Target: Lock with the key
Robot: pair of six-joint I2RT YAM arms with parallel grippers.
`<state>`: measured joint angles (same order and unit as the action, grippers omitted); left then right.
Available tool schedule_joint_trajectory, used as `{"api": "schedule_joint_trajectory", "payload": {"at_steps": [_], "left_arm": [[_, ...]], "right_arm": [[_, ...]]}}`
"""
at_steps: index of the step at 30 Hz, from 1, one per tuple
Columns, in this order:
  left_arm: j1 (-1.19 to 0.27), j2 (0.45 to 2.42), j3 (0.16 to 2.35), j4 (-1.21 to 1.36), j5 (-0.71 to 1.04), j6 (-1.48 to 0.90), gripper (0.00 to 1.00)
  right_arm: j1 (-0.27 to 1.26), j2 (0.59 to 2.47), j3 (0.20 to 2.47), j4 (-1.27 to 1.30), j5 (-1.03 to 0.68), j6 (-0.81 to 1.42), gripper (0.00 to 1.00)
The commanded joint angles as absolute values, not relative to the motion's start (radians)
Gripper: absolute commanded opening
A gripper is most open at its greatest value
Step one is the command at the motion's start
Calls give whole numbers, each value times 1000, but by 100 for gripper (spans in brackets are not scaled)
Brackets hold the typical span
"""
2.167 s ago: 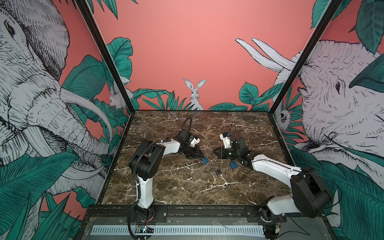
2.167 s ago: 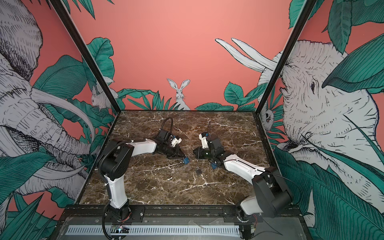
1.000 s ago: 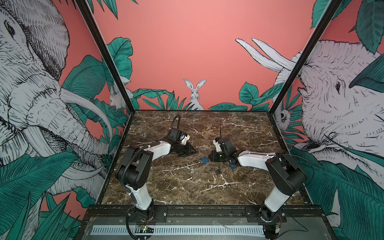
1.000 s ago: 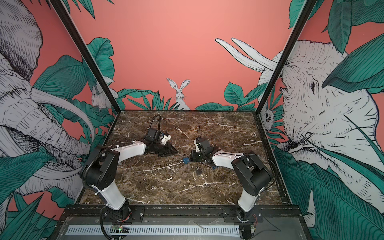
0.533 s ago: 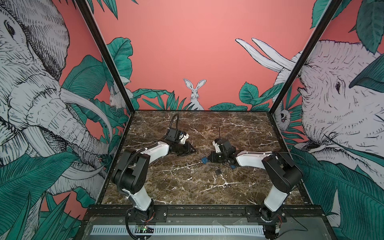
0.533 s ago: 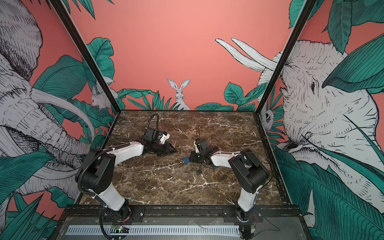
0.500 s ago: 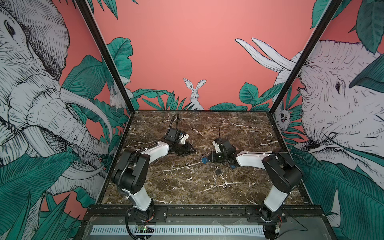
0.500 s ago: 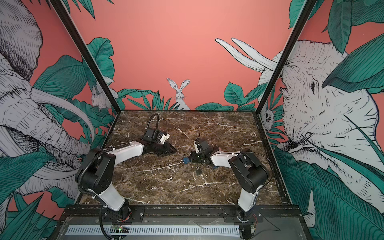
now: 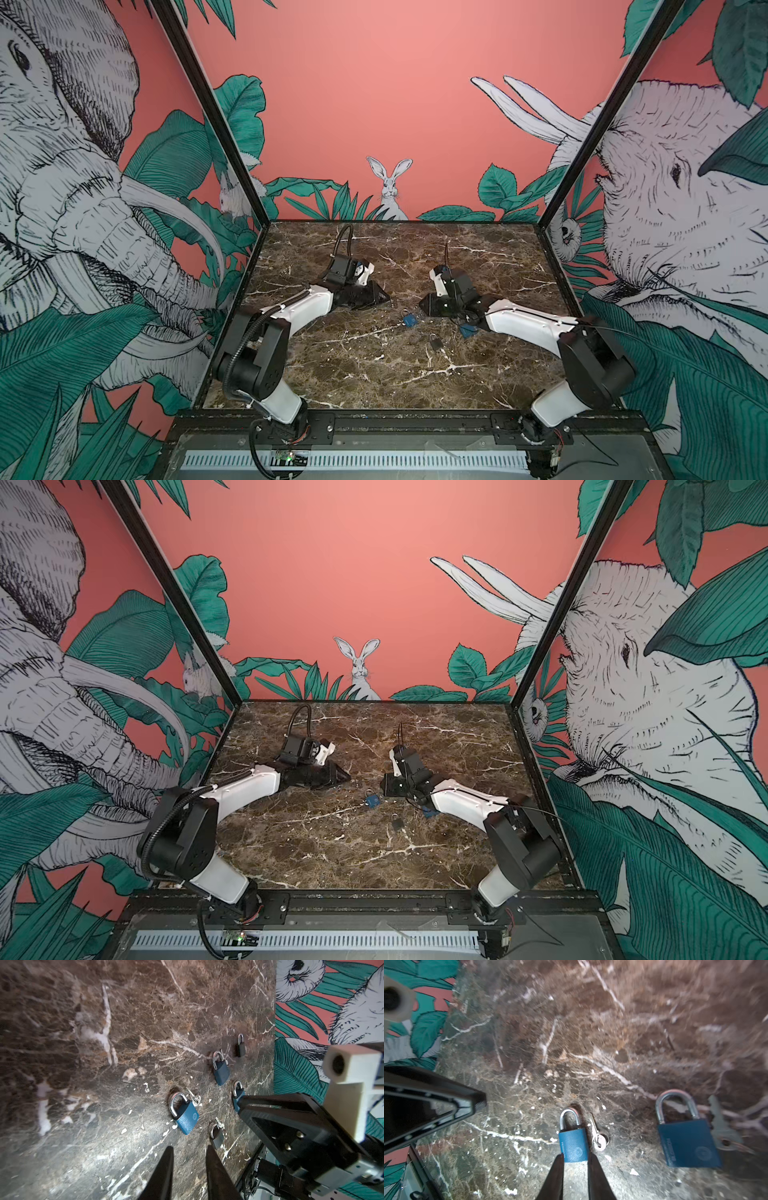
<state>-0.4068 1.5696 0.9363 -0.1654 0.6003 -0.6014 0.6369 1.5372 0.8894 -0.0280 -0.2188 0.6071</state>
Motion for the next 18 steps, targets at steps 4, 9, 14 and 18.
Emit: {"api": "schedule_joint_trajectory", "payload": {"at_steps": [4,9,14,18], "left_arm": [[-402,1419,888,-160,445,-567,30],[-402,1276,845,-148,236,-519,31],[-401,1165,800,-134,28,-447,49],[-392,1150,829,-195,-68,-386,52]], "right_arm": [[644,1416,905,-159,-59,490,22],[636,1312,883,-191,92,419,25],[610,1234,890,-222,176,344,51],[568,1186,877,-212,208,315,65]]}}
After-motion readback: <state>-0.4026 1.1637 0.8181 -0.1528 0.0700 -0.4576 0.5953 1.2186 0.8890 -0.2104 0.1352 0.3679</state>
